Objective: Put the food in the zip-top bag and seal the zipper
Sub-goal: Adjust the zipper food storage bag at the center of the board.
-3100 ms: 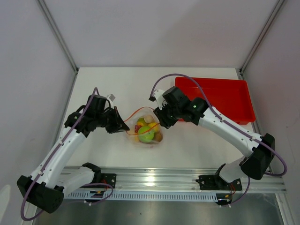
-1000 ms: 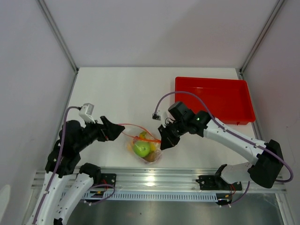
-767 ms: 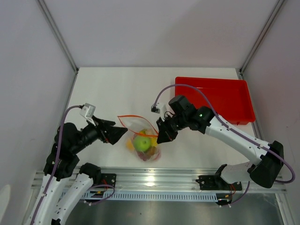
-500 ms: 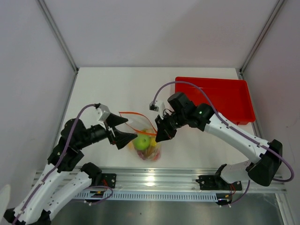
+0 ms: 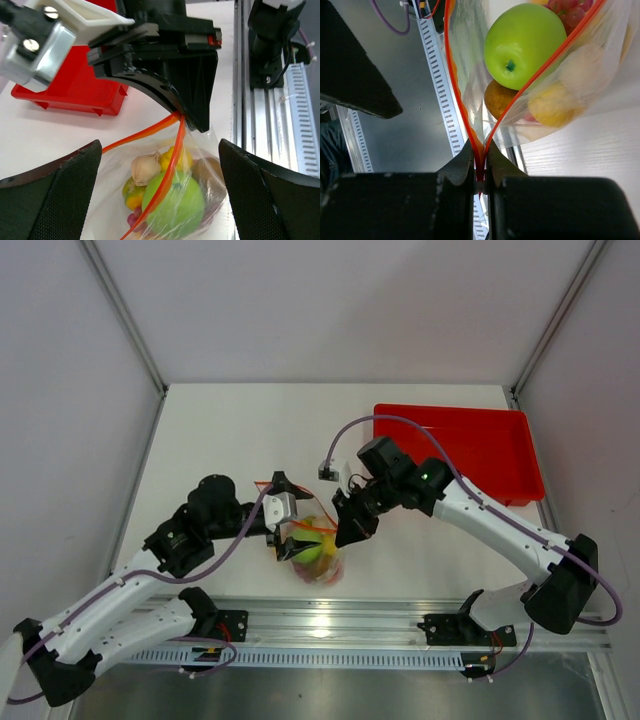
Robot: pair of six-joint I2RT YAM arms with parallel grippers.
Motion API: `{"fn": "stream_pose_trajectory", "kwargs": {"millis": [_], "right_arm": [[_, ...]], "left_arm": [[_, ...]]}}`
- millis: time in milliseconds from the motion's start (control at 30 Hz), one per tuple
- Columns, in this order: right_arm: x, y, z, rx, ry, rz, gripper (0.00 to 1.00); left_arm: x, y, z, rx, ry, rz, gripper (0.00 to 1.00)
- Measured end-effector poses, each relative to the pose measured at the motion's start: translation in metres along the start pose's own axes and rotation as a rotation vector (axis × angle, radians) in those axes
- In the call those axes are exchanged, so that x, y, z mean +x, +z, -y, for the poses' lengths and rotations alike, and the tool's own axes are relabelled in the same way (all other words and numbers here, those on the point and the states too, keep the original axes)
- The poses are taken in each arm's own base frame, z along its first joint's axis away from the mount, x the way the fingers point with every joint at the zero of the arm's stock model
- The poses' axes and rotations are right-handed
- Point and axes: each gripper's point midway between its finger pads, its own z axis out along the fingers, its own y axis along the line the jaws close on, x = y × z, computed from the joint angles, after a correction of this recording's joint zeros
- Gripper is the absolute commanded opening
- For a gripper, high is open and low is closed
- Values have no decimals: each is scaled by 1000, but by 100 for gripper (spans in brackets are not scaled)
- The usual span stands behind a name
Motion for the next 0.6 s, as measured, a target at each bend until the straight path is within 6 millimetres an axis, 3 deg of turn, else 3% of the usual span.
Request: {"fn": "stream_pose_trajectory", "kwargs": {"millis": [600], "right_arm": [[1, -7, -1, -1, -6, 29, 0]], "left_arm": [[10, 39, 1, 195, 137, -35, 99]]}}
